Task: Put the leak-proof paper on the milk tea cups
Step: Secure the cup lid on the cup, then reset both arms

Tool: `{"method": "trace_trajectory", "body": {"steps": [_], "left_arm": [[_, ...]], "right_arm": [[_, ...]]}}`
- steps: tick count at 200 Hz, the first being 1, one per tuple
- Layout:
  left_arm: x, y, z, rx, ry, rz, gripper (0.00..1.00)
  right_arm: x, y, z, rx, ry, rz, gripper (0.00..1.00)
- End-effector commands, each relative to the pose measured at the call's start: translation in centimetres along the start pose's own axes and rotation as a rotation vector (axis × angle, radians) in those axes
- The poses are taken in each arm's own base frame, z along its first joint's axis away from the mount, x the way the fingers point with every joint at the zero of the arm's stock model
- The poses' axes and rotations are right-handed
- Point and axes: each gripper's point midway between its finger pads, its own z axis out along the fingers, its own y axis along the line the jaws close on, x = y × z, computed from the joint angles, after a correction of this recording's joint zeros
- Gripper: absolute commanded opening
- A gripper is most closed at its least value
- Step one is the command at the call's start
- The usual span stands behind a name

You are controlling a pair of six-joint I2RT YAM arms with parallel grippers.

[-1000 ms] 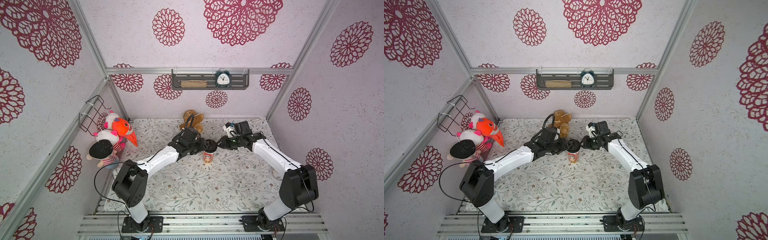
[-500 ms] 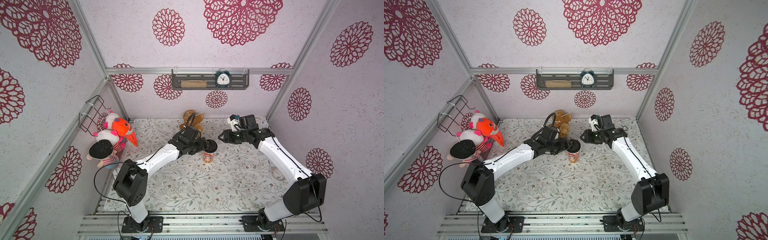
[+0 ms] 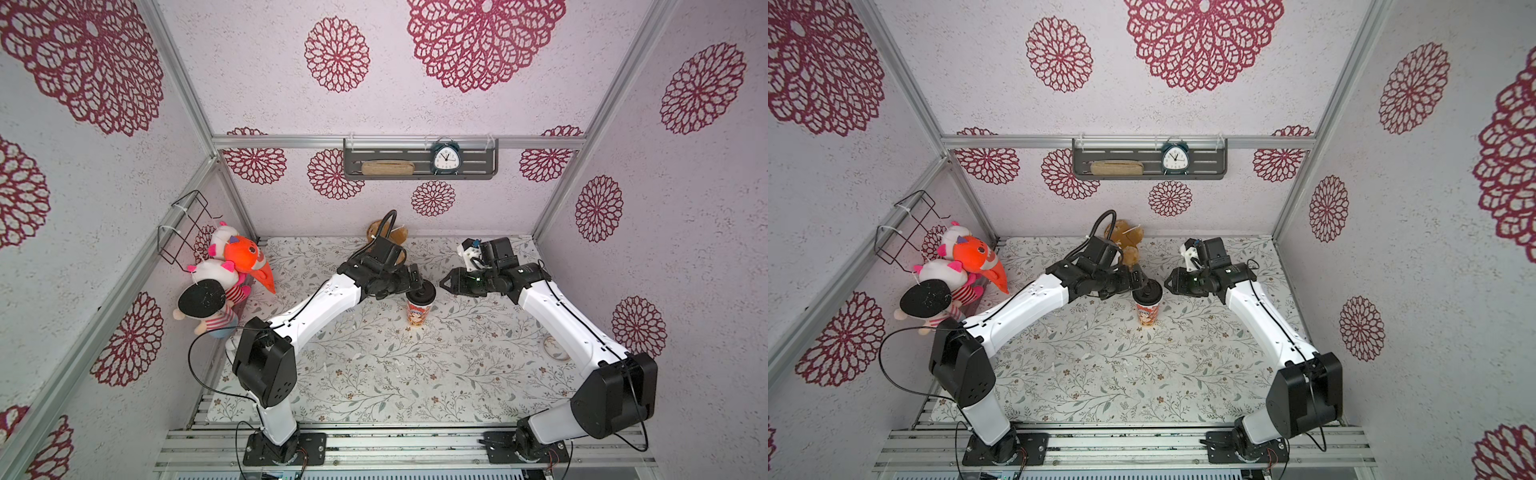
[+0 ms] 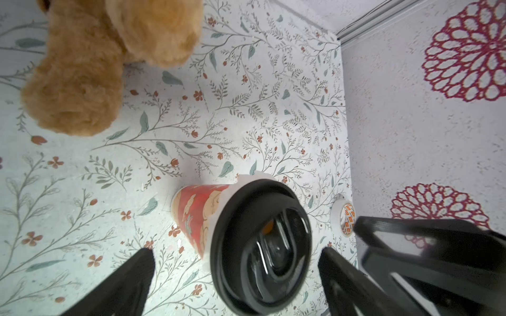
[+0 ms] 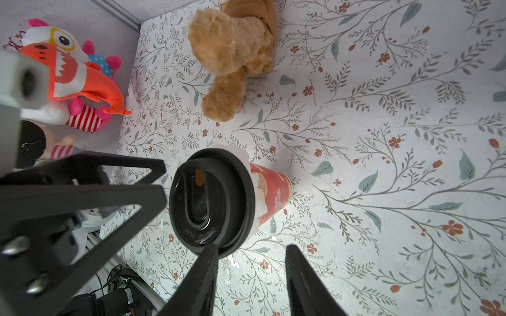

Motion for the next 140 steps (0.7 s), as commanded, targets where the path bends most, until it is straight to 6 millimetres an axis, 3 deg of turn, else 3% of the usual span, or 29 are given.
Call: {"method": "trace_trajectory", "body": {"steps": [1,21,34,54,70,82,92,107,140], "left_arm": [[-0.5,-0.5,-0.7,-0.006,-0.011,0.041,0.97],[-1.5,-1.3,-2.1,0.014,-0.055,0.073,0.97],[-2.8,-1.0,-4.0,-0.025,-0.129,0.126,0.97],[-5.7,1.6,-9.5,-0.198,-0.31,0.245,0.97],[-8.1,5.4,-15.0,-0.394,-0.491,0.339,0.97],[-9.2,9.1,-19.1,-0.552,-0.635,0.368,0.97],[-9.2,12.6,-21.3,-0.649,-0.716,0.398,0.97],[-7.9,17.8,-22.4,-0.727,-0.83,0.43,0.97],[-2.7,29.0,-20.9,-0.723,-0.99,0.293,0.97]], "right_arm": [[-0.8,0.3,-1.8,0.0,-0.056,-0.024,0.44],[-1.0,-0.5,-2.3,0.035,-0.076,-0.025,0.44],[-1.6,-1.9,-3.3,0.106,-0.121,-0.033,0.45],[-2.9,-7.3,-6.2,0.358,-0.263,-0.032,0.52],[-3.0,-12.2,-8.6,0.561,-0.389,-0.033,0.59],[-1.9,-14.8,-8.9,0.621,-0.451,-0.066,0.63],[-0.9,-16.4,-8.7,0.646,-0.503,-0.091,0.64],[1.1,-18.1,-7.7,0.659,-0.572,-0.13,0.66],[5.1,-20.2,-6.2,0.645,-0.776,-0.194,0.7]]}}
